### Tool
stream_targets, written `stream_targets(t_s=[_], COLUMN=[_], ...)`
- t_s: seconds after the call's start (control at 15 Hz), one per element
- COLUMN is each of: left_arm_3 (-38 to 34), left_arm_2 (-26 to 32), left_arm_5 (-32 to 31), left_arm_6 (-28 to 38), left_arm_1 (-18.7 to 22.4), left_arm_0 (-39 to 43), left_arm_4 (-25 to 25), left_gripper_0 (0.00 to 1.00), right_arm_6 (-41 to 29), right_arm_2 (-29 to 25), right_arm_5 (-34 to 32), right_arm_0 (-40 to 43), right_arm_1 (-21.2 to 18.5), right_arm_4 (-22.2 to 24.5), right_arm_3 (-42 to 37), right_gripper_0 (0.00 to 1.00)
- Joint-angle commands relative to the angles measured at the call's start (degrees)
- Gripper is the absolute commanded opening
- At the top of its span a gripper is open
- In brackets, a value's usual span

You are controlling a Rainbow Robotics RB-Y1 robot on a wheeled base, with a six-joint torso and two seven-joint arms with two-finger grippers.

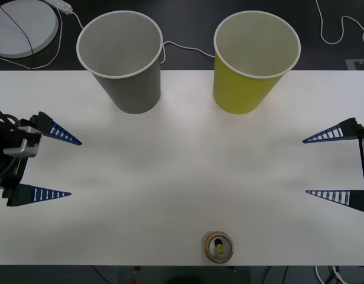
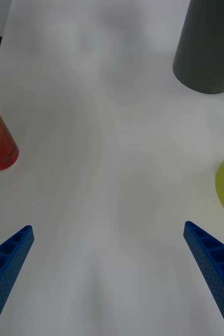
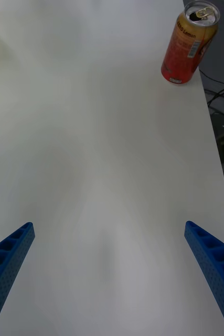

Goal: Put the can into the green bin and the plastic bottle into the gray bin

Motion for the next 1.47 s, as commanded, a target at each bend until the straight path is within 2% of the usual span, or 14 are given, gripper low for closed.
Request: stream_targets(t_s=[0.07, 0.33, 0.73, 0.87, 1.07, 1.47], left_arm_3=[0.0, 0.0, 0.0, 0.0, 0.0, 0.0], left_arm_2=[0.0, 0.0, 0.0, 0.0, 0.0, 0.0], left_arm_5=[0.0, 0.0, 0.0, 0.0, 0.0, 0.0], left_arm_6=[0.0, 0.0, 0.0, 0.0, 0.0, 0.0], left_arm_1=[0.0, 0.0, 0.0, 0.0, 0.0, 0.0], left_arm_0=[0.0, 0.0, 0.0, 0.0, 0.0, 0.0], left_arm_4=[0.0, 0.0, 0.0, 0.0, 0.0, 0.0], left_gripper_0=[1.0, 1.0, 1.0, 1.0, 1.0, 1.0], right_arm_6=[0.0, 0.6, 3.2, 8.3, 16.0, 28.7], right_arm_2=[0.0, 0.1, 0.2, 0.2, 0.4, 9.1], right_arm_5=[0.0, 0.0, 0.0, 0.0, 0.0, 0.0], right_arm_0=[0.0, 0.0, 2.5, 3.3, 2.5, 2.2], right_arm_1=[0.0, 0.3, 0.2, 0.2, -0.3, -6.7], right_arm_4=[0.0, -1.6, -1.6, -1.7, -3.2, -10.5], right_arm_3=[0.0, 0.3, 0.4, 1.0, 8.3, 19.9], right_gripper_0=[1.0, 1.0, 1.0, 1.0, 1.0, 1.0])
